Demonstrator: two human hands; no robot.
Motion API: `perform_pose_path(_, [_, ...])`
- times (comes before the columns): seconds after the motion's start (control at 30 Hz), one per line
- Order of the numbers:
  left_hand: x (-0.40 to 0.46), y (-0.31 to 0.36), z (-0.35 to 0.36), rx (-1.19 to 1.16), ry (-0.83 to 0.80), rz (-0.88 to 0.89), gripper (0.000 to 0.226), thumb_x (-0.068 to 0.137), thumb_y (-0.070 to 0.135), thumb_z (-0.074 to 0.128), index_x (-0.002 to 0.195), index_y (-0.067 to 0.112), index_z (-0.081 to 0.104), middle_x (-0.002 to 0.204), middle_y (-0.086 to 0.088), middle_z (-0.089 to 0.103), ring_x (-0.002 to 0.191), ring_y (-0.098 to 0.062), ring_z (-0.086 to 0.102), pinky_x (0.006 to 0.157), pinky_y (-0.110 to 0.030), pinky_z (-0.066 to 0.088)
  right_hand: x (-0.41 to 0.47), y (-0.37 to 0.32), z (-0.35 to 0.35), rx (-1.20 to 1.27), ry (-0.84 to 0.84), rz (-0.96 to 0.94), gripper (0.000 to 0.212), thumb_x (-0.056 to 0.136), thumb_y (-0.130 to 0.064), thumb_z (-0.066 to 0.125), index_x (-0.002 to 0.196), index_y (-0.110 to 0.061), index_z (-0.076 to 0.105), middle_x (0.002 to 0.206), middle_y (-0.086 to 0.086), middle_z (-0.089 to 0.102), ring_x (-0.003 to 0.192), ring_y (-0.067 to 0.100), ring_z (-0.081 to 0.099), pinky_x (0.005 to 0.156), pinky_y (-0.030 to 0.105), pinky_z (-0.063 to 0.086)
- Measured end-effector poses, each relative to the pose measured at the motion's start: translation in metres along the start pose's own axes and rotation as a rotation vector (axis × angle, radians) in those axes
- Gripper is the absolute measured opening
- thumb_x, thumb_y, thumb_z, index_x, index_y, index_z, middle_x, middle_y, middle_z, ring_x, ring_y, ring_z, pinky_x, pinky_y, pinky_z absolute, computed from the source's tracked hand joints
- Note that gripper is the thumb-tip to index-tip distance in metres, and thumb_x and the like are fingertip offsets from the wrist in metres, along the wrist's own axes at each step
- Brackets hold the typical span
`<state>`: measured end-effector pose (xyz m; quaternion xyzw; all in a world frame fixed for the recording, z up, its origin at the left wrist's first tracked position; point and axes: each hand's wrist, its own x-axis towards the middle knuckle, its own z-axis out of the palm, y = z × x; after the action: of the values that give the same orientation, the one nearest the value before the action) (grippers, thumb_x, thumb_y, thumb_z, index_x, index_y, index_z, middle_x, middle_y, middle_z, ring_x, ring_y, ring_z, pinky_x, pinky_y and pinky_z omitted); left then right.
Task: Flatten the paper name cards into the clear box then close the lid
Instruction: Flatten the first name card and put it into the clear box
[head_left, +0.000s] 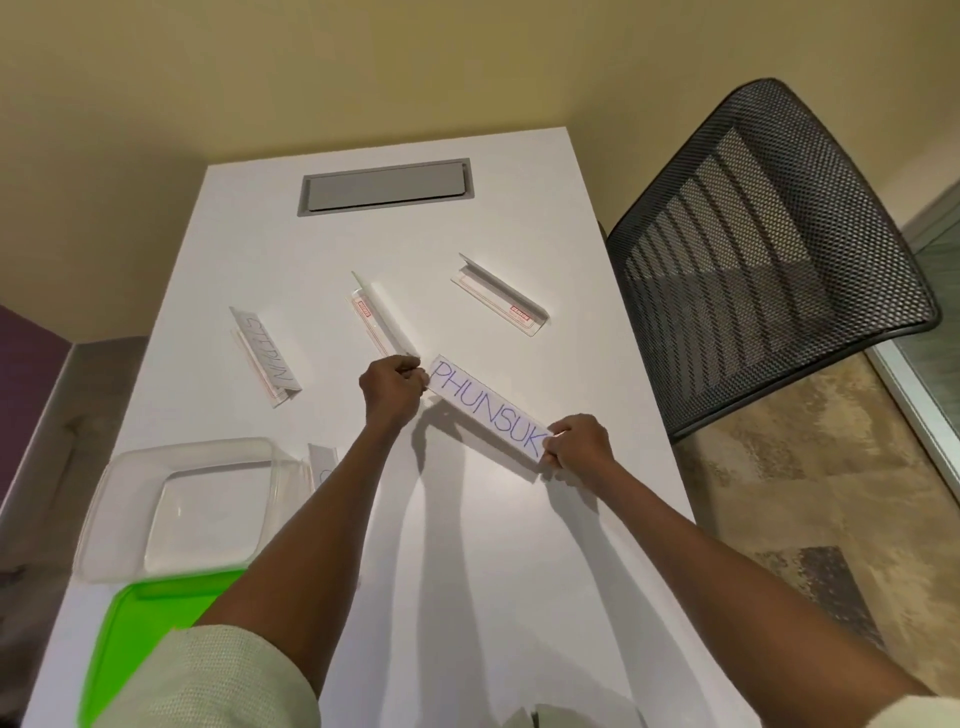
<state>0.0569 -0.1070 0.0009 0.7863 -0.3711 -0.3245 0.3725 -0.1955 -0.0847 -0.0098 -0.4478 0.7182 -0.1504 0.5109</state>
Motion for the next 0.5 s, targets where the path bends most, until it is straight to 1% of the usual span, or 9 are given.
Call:
perform_pose_path(0.03, [-0.002, -0.005, -0.003, -0.002, -0.008, -0.001, 0.02, 0.079, 0.002, 0.068, 0.099, 0.006, 0.072, 0.07, 0.002, 0.071, 0.071, -0.019, 0.07, 0.085, -0.036, 0.057, 0.002, -0.002, -0.001, -0.011, 0.019, -0.031, 0.014, 0.079, 0.0, 0.057, 0.08, -0.012, 0.062, 0.06, 0.012, 0.069, 0.047, 0.024, 0.062, 0.051, 0.037, 0.054])
perform_pose_path(0.1, [-0.011, -0.013, -0.007, 0.037, -0.009, 0.015, 0.021, 0.08, 0.002, 0.068, 0.1, 0.007, 0.073, 0.077, 0.0, 0.072, 0.076, -0.019, 0.07, 0.087, -0.035, 0.055, 0.006, -0.005, -0.002, -0.044, 0.06, -0.088, 0.019, 0.079, -0.001, 0.051, 0.09, -0.01, 0.065, 0.073, 0.013, 0.07, 0.06, 0.026, 0.067, 0.053, 0.037, 0.057])
perform_pose_path(0.13, [-0.016, -0.017, -0.008, 0.057, -0.003, 0.018, 0.021, 0.08, 0.003, 0.068, 0.1, 0.008, 0.073, 0.084, -0.002, 0.074, 0.08, -0.017, 0.069, 0.088, -0.033, 0.054, 0.006, -0.006, -0.002, -0.074, 0.073, -0.108, 0.022, 0.079, -0.003, 0.049, 0.092, -0.011, 0.065, 0.078, 0.01, 0.069, 0.064, 0.024, 0.067, 0.051, 0.032, 0.057])
perform_pose_path(0.2, [-0.027, -0.026, -0.01, 0.083, 0.018, 0.018, 0.022, 0.08, 0.006, 0.07, 0.101, 0.01, 0.074, 0.094, -0.003, 0.075, 0.087, -0.011, 0.065, 0.088, -0.024, 0.048, 0.006, -0.005, -0.001, -0.106, 0.096, -0.135, 0.021, 0.084, -0.006, 0.047, 0.094, -0.015, 0.063, 0.074, -0.001, 0.062, 0.058, 0.008, 0.059, 0.042, 0.017, 0.044])
perform_pose_path(0.23, [-0.033, -0.03, -0.009, 0.094, 0.037, 0.014, 0.022, 0.079, 0.008, 0.071, 0.1, 0.011, 0.075, 0.095, -0.003, 0.075, 0.088, -0.009, 0.063, 0.085, -0.021, 0.044, 0.004, -0.005, -0.001, -0.111, 0.102, -0.134, 0.02, 0.087, -0.009, 0.045, 0.095, -0.018, 0.062, 0.07, -0.007, 0.057, 0.055, 0.002, 0.054, 0.04, 0.017, 0.039])
perform_pose_path(0.27, [-0.038, -0.034, -0.009, 0.101, 0.054, -0.004, 0.021, 0.079, 0.009, 0.072, 0.099, 0.012, 0.075, 0.095, -0.002, 0.075, 0.088, -0.009, 0.063, 0.083, -0.021, 0.043, 0.004, -0.003, 0.001, -0.127, 0.118, -0.145, 0.02, 0.089, -0.012, 0.044, 0.095, -0.02, 0.061, 0.069, -0.011, 0.053, 0.056, 0.004, 0.052, 0.042, 0.019, 0.036])
perform_pose_path(0.3, [-0.042, -0.038, -0.008, 0.097, 0.066, -0.022, 0.021, 0.077, 0.01, 0.073, 0.098, 0.013, 0.075, 0.093, -0.002, 0.075, 0.087, -0.009, 0.064, 0.081, -0.021, 0.044, 0.004, 0.0, 0.002, -0.171, 0.139, -0.177, 0.02, 0.09, -0.014, 0.043, 0.096, -0.022, 0.06, 0.069, -0.011, 0.052, 0.062, 0.01, 0.052, 0.047, 0.021, 0.035])
perform_pose_path(0.4, [-0.052, -0.048, -0.005, 0.098, 0.07, -0.059, 0.019, 0.074, 0.011, 0.076, 0.093, 0.015, 0.076, 0.086, 0.0, 0.075, 0.081, -0.011, 0.067, 0.076, -0.021, 0.046, 0.007, 0.009, 0.004, -0.332, 0.161, -0.285, 0.019, 0.089, -0.013, 0.044, 0.102, -0.018, 0.057, 0.079, -0.001, 0.053, 0.077, 0.025, 0.052, 0.06, 0.028, 0.037])
perform_pose_path(0.5, [-0.058, -0.057, 0.001, 0.135, 0.071, -0.071, 0.017, 0.074, 0.011, 0.074, 0.09, 0.016, 0.077, 0.084, 0.0, 0.075, 0.077, -0.011, 0.066, 0.071, -0.019, 0.043, 0.007, 0.014, 0.004, -0.255, 0.143, -0.235, 0.015, 0.09, -0.017, 0.041, 0.096, -0.011, 0.054, 0.073, 0.009, 0.049, 0.077, 0.032, 0.048, 0.057, 0.031, 0.035])
